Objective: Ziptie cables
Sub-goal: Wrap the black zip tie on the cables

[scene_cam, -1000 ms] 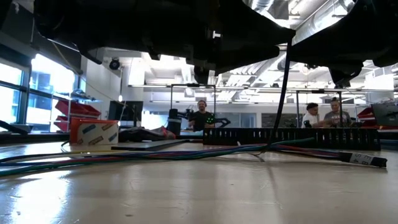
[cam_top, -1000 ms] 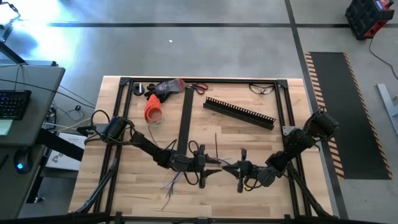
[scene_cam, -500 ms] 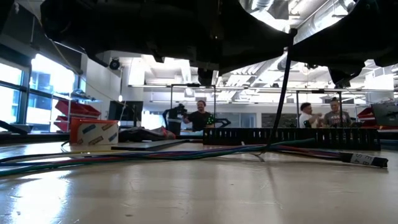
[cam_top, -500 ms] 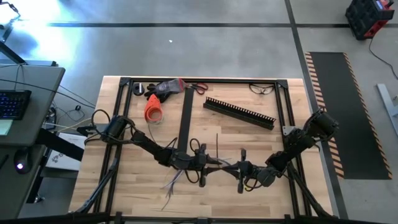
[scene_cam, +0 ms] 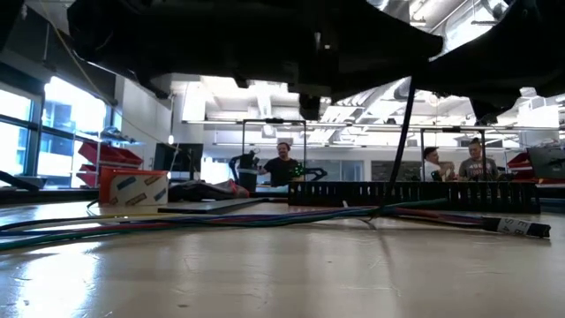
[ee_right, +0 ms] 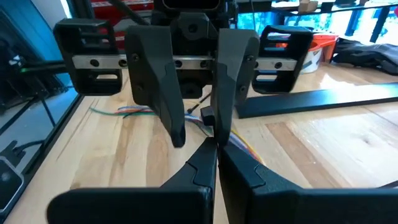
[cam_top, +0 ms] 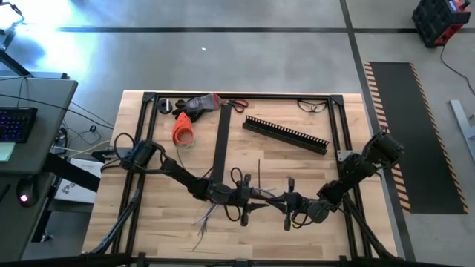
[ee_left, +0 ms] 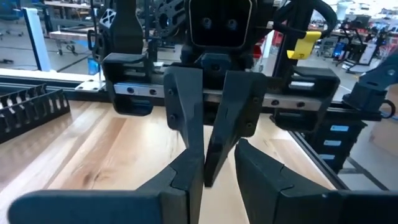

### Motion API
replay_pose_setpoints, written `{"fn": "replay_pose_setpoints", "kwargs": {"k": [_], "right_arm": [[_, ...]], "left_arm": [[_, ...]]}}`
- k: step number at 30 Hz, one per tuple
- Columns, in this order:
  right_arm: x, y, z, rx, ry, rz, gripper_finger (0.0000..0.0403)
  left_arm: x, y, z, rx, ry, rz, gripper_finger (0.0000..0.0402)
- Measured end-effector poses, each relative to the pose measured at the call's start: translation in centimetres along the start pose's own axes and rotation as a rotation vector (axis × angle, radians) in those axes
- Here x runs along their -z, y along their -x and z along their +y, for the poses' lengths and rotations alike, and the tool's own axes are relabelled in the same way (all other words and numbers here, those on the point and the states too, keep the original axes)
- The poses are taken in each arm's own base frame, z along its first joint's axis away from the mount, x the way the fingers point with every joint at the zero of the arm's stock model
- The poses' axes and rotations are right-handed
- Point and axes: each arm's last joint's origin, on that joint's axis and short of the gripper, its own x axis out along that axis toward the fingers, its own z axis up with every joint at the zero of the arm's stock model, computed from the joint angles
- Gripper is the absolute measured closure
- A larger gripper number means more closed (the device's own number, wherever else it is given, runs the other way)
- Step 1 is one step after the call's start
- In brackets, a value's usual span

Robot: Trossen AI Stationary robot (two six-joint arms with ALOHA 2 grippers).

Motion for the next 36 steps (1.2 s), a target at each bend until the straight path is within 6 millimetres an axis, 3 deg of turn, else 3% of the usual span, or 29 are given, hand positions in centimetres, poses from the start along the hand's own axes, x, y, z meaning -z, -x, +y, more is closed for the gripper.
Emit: {"fn": "replay_pose_setpoints", "kwargs": {"k": [4,11,17,25,31,36], "right_arm": [[0.1,0.0,0.0,-0.011,0.007,0.010,0.0403],[0.1,0.0,0.0,-0.010,0.007,0.011,0.0403],[0.1,0.0,0.0,-0.009,0.016,0.011,0.0403],[0.0,-0.1,0.0,-0.009,0.012,0.012,0.0398],[0.2,-0.4,-0.3,-0.004,-0.089,0.052,0.0333],[-0.4,-1.2,0.3,-0.019,0.037,0.097,0.0282]], "left_arm": [[0.5,-0.7,-0.2,-0.008,0.004,-0.004,0.0340],[0.6,-0.4,-0.9,-0.032,-0.023,-0.005,0.0393],[0.4,-0.4,-0.9,-0.034,-0.016,-0.004,0.0397],[-1.4,0.1,-1.4,-0.053,-0.028,-0.020,0.0400],[-1.7,0.2,-1.5,-0.066,-0.016,-0.026,0.0400],[-1.8,0.2,-1.5,-0.074,-0.006,-0.034,0.0400]]}}
